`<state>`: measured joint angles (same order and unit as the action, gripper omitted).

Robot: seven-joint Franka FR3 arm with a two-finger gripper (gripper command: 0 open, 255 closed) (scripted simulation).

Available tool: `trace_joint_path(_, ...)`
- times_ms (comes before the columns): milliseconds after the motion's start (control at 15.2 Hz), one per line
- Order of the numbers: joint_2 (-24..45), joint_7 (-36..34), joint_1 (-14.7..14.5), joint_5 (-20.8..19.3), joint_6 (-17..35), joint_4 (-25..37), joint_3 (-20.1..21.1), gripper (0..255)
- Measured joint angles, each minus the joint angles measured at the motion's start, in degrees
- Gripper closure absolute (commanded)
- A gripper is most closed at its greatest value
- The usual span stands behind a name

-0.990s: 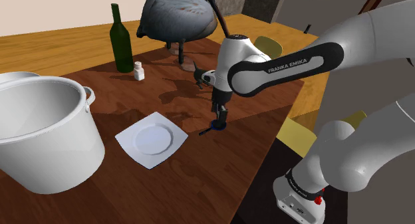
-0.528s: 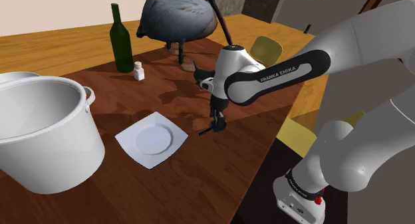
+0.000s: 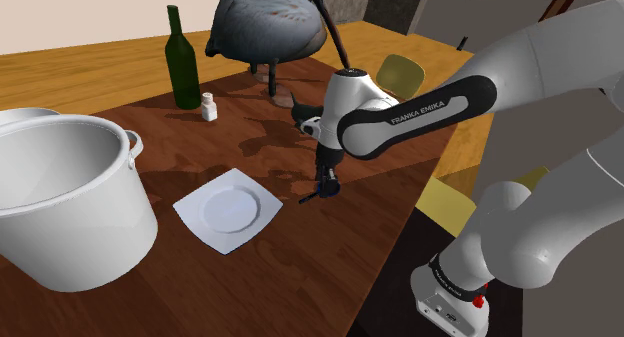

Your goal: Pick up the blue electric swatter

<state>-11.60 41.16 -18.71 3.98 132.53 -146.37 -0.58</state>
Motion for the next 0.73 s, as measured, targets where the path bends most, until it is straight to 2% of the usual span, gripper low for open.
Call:
trace_joint_path(264, -0.6, -0.1, 0.0, -0.1, -1.1, 0.3, 0.0, 255)
trace_joint_path(726, -3.8, -0.5, 0.2, -0.4, -7.0, 3.0, 0.0, 255)
